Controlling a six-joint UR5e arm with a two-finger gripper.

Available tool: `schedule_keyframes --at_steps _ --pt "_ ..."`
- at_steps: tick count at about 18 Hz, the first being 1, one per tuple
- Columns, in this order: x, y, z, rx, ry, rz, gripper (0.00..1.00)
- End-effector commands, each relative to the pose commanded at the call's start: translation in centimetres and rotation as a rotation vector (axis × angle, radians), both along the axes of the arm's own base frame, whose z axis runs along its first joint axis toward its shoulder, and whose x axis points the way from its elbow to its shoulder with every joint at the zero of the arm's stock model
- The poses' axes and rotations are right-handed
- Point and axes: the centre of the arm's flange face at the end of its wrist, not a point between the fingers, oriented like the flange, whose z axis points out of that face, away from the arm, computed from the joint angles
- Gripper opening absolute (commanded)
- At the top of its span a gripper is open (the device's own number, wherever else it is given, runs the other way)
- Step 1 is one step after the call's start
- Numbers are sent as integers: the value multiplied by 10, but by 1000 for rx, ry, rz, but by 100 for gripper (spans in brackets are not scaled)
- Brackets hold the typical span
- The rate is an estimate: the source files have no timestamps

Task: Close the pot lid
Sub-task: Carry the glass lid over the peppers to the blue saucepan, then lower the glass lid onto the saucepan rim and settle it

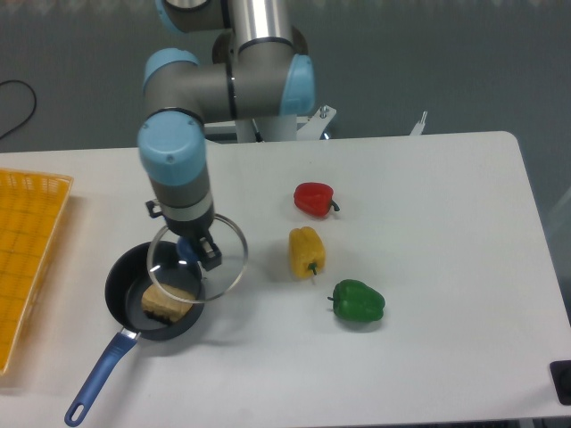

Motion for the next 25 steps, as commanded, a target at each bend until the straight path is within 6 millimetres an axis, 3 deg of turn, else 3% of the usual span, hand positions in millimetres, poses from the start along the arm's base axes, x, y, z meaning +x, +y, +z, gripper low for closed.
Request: schedule_keyframes --at_steps 8,25 --pt "21 16 -9 2 7 3 57" --pt "27 42 -24 15 28 38 57"
